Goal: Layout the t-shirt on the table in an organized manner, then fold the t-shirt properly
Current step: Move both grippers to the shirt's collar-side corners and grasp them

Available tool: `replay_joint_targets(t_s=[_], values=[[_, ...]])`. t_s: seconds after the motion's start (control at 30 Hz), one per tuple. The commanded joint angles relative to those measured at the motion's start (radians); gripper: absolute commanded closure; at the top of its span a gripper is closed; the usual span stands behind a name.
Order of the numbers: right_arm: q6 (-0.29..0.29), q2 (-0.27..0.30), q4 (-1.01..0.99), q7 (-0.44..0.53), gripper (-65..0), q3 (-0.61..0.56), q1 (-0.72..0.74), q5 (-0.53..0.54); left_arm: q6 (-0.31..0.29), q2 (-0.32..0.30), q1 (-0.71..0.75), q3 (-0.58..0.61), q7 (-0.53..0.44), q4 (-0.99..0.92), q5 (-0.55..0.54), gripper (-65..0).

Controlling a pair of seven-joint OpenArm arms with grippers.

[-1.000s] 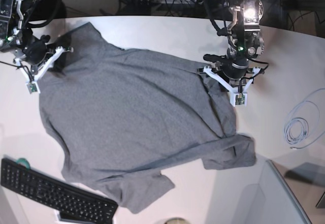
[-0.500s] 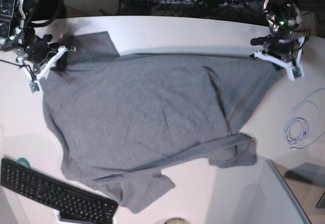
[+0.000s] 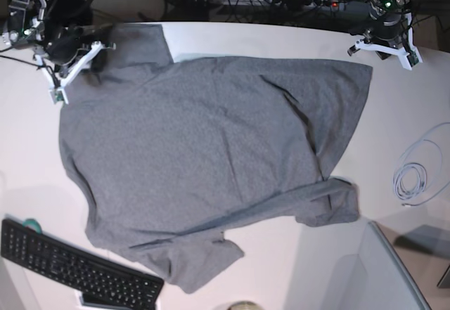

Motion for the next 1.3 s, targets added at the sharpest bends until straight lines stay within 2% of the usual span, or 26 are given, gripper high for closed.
replay_joint_targets(t_s=[0.0,0.07,0.1,0.2,0.3,0.37,0.47,0.53,0.63,0.73,0.83,0.97,1.03,1.07,1.1,1.27], values=[[0.003,0.010,0.018,-0.003,-20.3,0.035,0.005,0.008,0.002,-0.007,0.003,0.000,-0.024,0.021,-0.003,0.0],[0.007,-0.013,0.020,-0.026,-28.2,0.081,0.006,0.008,0.002,-0.008,0.002,0.000,-0.024,0.021,-0.003,0.0],[0.007,-0.027,0.027,-0.025,-29.6,0.120,0.006,0.008,0.002,-0.008,0.002,0.000,-0.024,0.021,-0.003,0.0],[0.015,-0.056,0.056,-0.025,-30.0,0.219,0.008,0.040,0.002,-0.008,0.002,-0.005,-0.024,0.021,-0.003,0.0],[0.076,-0.058,0.061,-0.025,-30.6,0.324,0.025,0.163,0.002,-0.007,0.006,-0.005,-0.024,0.021,-0.003,0.0],[0.095,-0.058,0.055,-0.031,-30.6,0.377,0.048,0.212,0.002,-0.008,0.019,-0.005,-0.027,0.022,-0.003,0.0],[0.098,-0.056,0.053,-0.034,-30.6,0.425,0.095,0.227,-0.007,-0.010,0.028,-0.017,-0.027,0.052,-0.005,0.0],[0.098,-0.055,0.053,-0.034,-30.6,0.429,0.112,0.226,-0.077,-0.010,0.034,-0.034,-0.027,0.075,-0.007,0.0],[0.098,-0.055,0.053,-0.036,-30.6,0.428,0.118,0.226,-0.225,-0.010,0.032,-0.101,-0.027,0.075,-0.065,0.0],[0.099,-0.055,0.052,-0.036,-30.8,0.428,0.118,0.226,-0.328,-0.013,0.026,-0.184,-0.025,0.036,-0.134,0.0],[0.099,-0.056,0.052,-0.036,-30.8,0.428,0.118,0.226,-0.403,-0.053,0.006,-0.235,-0.025,-0.039,-0.198,0.0],[0.099,-0.056,0.050,-0.036,-30.8,0.426,0.118,0.226,-0.532,-0.108,0.002,-0.244,-0.025,-0.122,-0.274,-40.0],[0.099,-0.056,0.050,-0.036,-30.8,0.426,0.118,0.226,-0.553,-0.113,-0.006,-0.244,-0.025,-0.137,-0.286,-54.3],[0.099,-0.056,0.050,-0.036,-30.8,0.426,0.118,0.226,-0.553,-0.113,-0.020,-0.244,-0.024,-0.142,-0.284,-56.9],[0.101,-0.056,0.050,-0.036,-30.8,0.426,0.117,0.226,-0.555,-0.113,-0.032,-0.244,-0.022,-0.149,-0.281,-56.9],[0.101,-0.056,0.050,-0.036,-30.8,0.426,0.114,0.226,-0.555,-0.117,-0.101,-0.235,-0.019,-0.242,-0.278,-51.7]])
